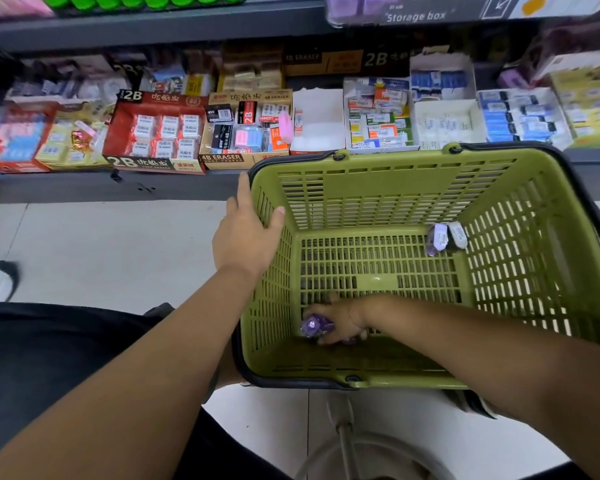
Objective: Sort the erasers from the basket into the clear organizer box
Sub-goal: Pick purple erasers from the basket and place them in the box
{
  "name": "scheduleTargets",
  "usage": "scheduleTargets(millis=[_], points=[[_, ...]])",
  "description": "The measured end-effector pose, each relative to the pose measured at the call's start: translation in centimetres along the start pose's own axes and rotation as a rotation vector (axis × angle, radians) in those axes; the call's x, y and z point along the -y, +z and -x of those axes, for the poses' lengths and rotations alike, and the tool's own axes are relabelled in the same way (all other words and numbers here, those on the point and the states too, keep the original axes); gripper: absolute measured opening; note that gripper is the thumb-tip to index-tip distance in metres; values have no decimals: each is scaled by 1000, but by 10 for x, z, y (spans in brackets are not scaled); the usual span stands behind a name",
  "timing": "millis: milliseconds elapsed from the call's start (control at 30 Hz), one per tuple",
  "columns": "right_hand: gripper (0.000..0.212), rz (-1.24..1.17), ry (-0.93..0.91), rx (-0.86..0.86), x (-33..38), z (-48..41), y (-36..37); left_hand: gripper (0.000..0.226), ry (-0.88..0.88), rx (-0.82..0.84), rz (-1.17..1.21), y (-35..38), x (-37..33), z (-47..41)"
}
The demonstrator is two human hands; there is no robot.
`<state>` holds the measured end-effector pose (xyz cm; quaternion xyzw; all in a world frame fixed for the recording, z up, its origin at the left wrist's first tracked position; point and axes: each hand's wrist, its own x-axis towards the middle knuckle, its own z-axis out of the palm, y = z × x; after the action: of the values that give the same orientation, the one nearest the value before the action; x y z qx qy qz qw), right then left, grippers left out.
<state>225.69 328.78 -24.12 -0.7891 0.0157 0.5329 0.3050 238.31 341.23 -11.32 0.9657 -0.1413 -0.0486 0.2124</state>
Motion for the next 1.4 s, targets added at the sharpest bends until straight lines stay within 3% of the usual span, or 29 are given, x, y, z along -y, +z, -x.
scheduleTargets(millis=[300,500,700,1067,1200,1400], points=[[60,-209,96,194,11,-4,-9,76,-13,11,10,0,0,1],[62,-199,53,56,12,-1,2,76,-7,3,13,-1,1,-1],[37,-215,95,-67,16,-6,7,76,-6,6,14,0,-2,0],[56,-174,132,-24,29,-9,0,76,2,-7,1,0,-2,1],[57,-39,121,-68,36,-9,2,76,-1,2,-3,-2,-2,2],[49,-159,95,-127,22,-10,3,76,-3,-2,-5,-3,-1,0]])
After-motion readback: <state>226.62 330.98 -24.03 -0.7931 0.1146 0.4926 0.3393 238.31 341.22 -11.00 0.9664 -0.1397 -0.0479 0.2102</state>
